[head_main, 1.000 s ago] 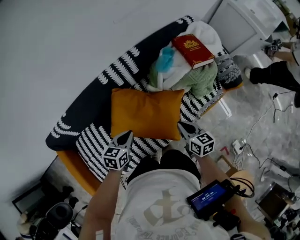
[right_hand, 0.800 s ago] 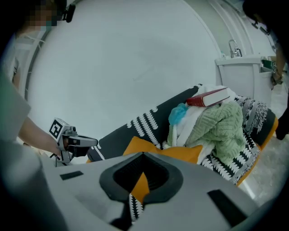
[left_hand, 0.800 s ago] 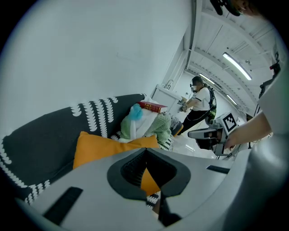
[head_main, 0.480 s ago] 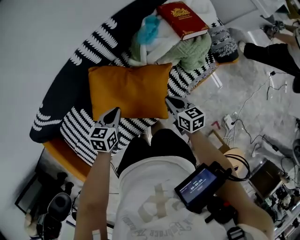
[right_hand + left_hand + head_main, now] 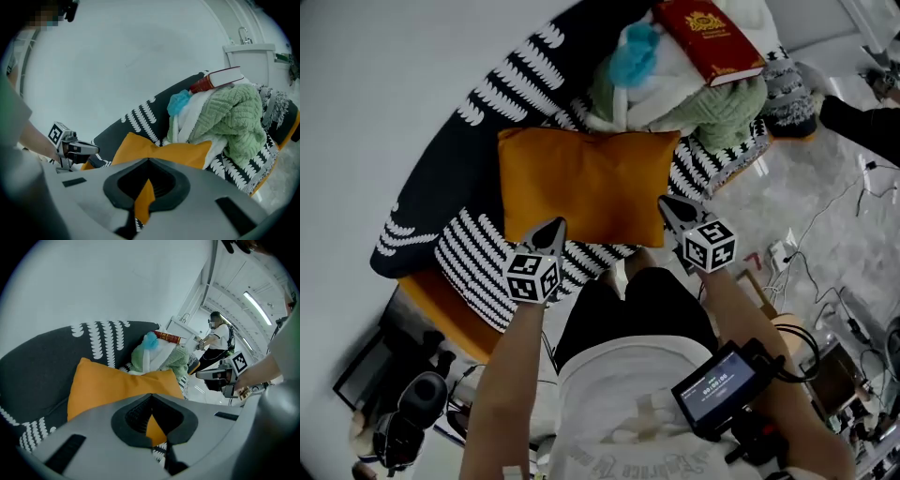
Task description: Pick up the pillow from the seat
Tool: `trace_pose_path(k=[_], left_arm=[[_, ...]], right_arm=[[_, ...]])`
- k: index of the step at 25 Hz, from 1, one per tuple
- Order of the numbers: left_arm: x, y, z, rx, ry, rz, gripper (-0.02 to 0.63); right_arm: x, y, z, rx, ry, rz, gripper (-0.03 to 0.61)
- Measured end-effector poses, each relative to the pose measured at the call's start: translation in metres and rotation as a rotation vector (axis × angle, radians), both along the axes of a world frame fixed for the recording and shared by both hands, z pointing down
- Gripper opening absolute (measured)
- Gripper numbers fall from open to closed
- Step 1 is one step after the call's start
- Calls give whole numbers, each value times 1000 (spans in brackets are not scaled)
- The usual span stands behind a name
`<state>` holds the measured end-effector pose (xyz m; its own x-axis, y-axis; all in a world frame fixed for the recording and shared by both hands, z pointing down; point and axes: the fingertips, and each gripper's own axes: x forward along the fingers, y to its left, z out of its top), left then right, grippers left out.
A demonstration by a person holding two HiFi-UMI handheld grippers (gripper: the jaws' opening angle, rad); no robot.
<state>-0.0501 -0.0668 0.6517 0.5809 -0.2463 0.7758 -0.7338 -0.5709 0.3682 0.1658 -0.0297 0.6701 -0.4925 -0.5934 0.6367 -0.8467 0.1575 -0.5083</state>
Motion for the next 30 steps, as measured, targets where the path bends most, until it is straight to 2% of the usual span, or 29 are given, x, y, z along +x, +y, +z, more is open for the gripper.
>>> trace_pose_path(k=[18, 24, 27, 30], left_arm=[[-28, -24, 72, -40, -85, -66, 8], [-69, -24, 95, -54, -171, -221, 9], [-102, -21, 99, -68, -185, -336, 23], [-137, -23, 107, -86, -198, -438, 103]], right_arm=[[12, -17, 64, -50, 18, -16, 11], [31, -35, 77, -46, -30, 58, 21], [36, -43, 83, -60, -52, 81, 86], [42, -53, 91, -78, -50, 115, 166]])
